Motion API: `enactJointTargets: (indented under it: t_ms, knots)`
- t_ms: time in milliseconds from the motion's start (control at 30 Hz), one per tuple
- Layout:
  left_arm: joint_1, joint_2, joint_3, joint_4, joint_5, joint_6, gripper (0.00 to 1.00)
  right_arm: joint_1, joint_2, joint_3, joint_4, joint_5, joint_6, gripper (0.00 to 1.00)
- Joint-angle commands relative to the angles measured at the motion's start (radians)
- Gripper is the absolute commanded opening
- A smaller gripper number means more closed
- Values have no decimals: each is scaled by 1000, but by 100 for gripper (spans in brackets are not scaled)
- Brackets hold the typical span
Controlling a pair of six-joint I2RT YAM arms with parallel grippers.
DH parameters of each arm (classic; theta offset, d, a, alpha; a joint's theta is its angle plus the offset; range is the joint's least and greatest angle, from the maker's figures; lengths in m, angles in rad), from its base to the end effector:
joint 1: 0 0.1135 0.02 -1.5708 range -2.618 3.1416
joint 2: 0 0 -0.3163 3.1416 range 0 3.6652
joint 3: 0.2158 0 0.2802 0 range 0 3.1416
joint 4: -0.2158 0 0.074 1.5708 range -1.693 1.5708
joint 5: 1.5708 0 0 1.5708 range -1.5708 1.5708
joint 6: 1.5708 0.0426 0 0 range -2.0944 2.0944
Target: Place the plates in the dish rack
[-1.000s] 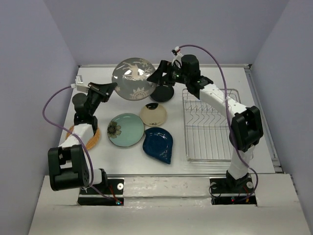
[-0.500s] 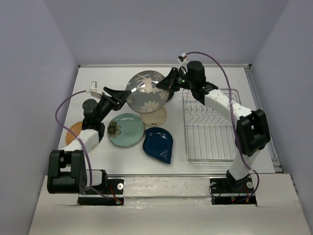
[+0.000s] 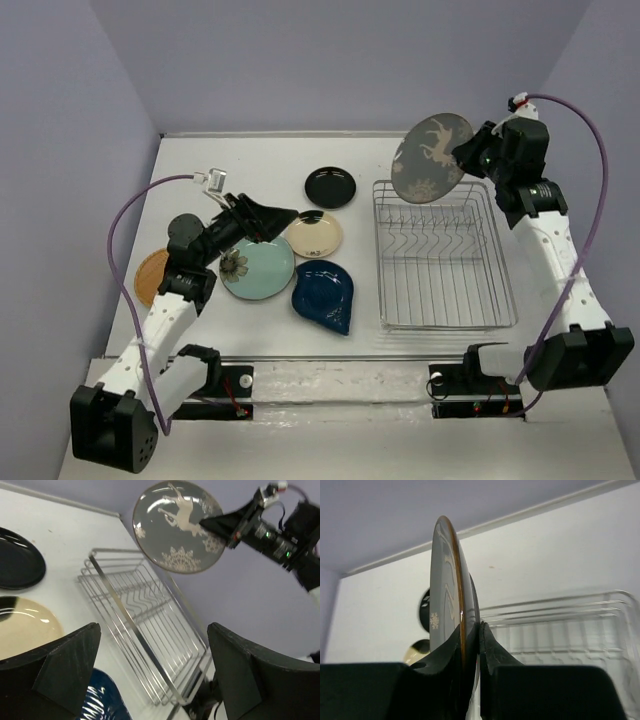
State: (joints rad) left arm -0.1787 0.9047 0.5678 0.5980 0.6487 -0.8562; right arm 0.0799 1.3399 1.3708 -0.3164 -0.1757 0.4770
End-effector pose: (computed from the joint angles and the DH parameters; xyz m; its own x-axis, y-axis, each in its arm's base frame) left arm 0.1991 -0.0621 0.3562 -0.3744 -0.5440 -0.7509 0.6611 0.4112 -0.6275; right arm 0.3289 0.0338 0.4572 -0.3622 0.4245 -0.8298 -0.0894 0.8703 0.4843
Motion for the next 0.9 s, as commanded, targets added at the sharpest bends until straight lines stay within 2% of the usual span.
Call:
enactJointTargets:
  t_ms: [0,33,167,233,300,333,400,667,867]
  knots:
    - [-158,-49,73,-280,-24,267,99,14,-164,60,-226,435,-227,7]
    - [-185,-65,105,-323,-38,345,99,14,-182,62,-260,494,-266,7]
    - [-321,-122,185,-472,-83,468,99,4,-219,86,-302,682,-365,7]
    - [-416,-168,196,-515,-148,543,99,4,-216,97,-305,745,-434,7]
    - [-459,-203,181,-543,-257,591,99,4,-209,99,-303,794,-477,7]
    - [-479,-229,166,-553,-286,600,99,4,-203,99,-296,815,-553,7]
    - [-498,-245,165,-582,-340,623,99,4,-203,94,-283,799,-607,7]
    - [-542,-289,173,-595,-369,637,99,4,-179,54,-265,717,-767,7]
    - [-564,-299,175,-595,-411,643,99,-5,-174,-1,-282,656,-773,7]
